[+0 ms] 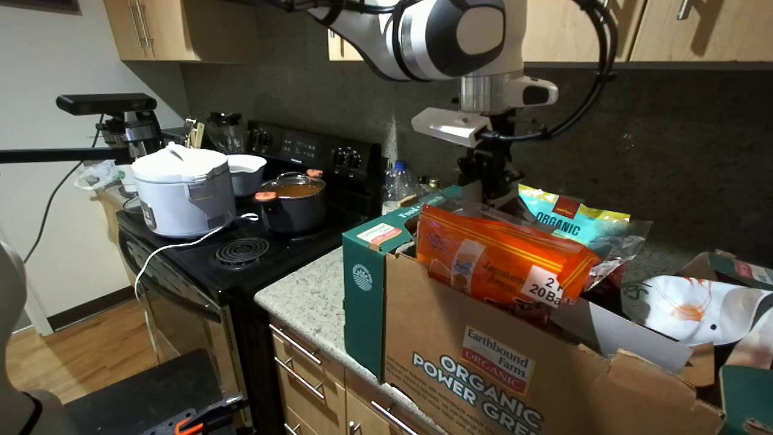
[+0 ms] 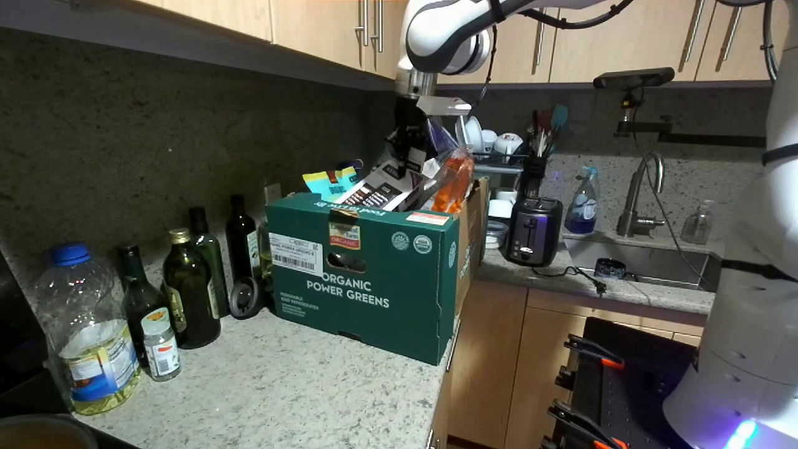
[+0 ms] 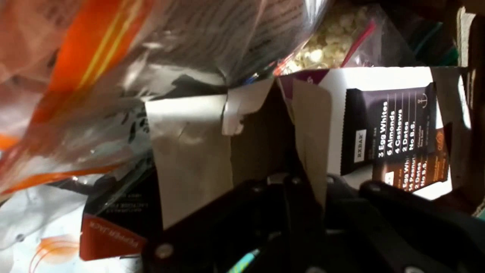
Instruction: Put the white box in the green box
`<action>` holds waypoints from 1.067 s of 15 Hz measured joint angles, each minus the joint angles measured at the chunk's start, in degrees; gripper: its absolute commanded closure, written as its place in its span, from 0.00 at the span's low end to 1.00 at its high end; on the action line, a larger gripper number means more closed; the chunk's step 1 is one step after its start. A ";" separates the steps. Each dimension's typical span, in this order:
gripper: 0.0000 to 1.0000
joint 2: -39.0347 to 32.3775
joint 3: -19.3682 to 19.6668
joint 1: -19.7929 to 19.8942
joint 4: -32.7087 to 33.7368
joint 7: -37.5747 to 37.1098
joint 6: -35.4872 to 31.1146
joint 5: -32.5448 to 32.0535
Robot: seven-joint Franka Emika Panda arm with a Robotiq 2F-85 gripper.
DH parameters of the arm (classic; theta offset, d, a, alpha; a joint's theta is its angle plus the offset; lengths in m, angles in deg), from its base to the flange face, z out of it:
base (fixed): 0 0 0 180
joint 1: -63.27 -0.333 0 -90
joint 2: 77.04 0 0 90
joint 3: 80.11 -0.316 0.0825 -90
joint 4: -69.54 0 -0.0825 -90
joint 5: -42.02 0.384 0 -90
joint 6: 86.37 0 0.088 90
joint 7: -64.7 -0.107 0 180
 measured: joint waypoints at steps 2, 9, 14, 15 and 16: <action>1.00 -0.08 -0.10 -0.08 -1.21 -0.01 0.00 0.00; 0.61 0.42 -0.16 -0.12 -1.61 -0.04 0.12 0.01; 0.23 2.52 -0.31 -0.19 -1.54 -0.10 0.66 0.01; 0.15 3.22 -0.43 -0.24 -1.49 -0.11 0.87 0.00; 0.08 3.96 -0.50 -0.36 -1.44 -0.13 1.10 -0.04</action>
